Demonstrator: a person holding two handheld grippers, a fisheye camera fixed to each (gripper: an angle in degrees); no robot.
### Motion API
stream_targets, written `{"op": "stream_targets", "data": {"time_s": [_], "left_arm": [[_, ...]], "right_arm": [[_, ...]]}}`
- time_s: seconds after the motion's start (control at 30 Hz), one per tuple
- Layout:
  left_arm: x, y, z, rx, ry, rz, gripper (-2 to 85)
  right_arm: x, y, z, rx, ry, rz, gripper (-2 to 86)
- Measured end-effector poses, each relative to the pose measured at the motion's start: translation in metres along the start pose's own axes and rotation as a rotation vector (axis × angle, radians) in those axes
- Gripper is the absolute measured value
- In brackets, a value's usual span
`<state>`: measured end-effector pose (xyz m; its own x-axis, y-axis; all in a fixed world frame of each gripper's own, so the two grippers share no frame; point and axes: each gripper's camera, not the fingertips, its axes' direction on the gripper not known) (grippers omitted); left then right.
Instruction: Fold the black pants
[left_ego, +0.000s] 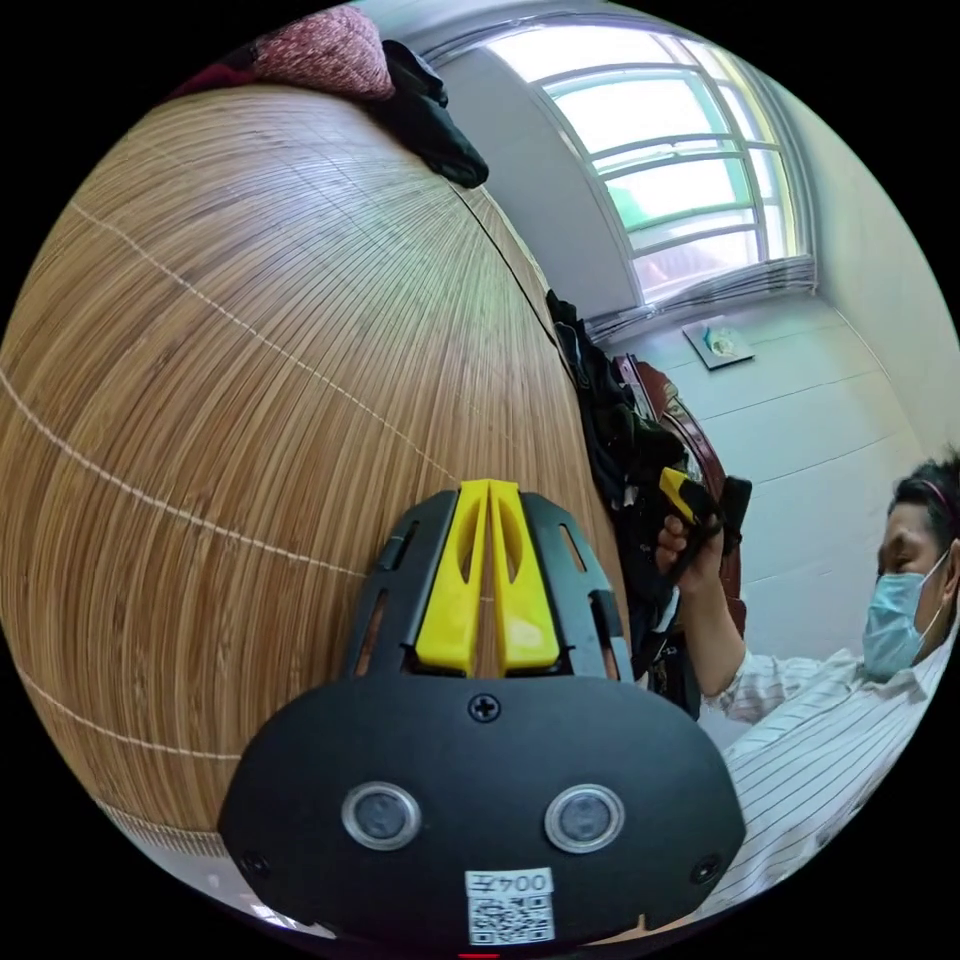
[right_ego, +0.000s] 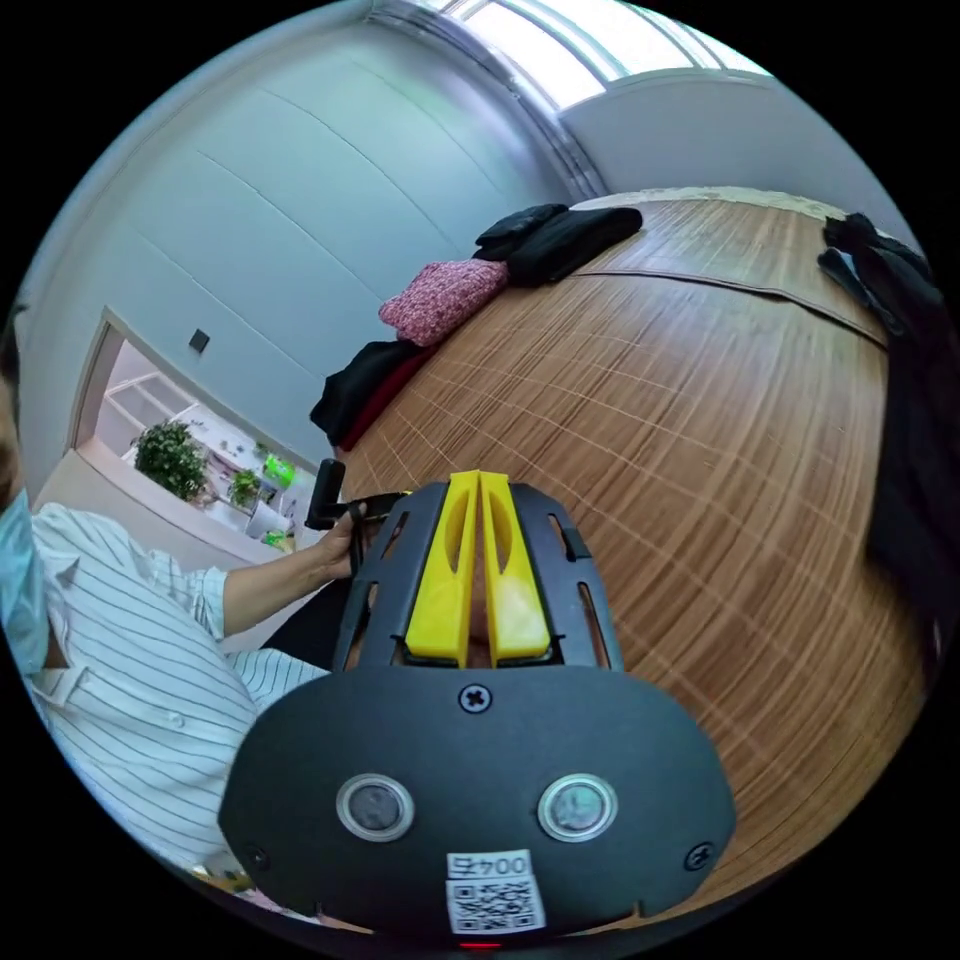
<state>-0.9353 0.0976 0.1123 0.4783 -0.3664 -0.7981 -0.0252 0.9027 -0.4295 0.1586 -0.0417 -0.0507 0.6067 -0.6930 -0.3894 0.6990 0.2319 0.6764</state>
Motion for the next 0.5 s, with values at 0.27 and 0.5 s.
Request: {"op": "stream_targets", "data": {"time_s": [0.27,0.5], "left_arm": [[0.006,0.091,-0.008,-0.008,0.001,-0.032,0.5],[0.103,0.196,0.023,0.006,-0.251,0.141,0.3]], "right_arm": [[-0.14,0.151,-0.083,0.2,0.488,0.225,3.9],[-0.233,0.247,-0.156,0.15,1.073,0.204,9.6]]}}
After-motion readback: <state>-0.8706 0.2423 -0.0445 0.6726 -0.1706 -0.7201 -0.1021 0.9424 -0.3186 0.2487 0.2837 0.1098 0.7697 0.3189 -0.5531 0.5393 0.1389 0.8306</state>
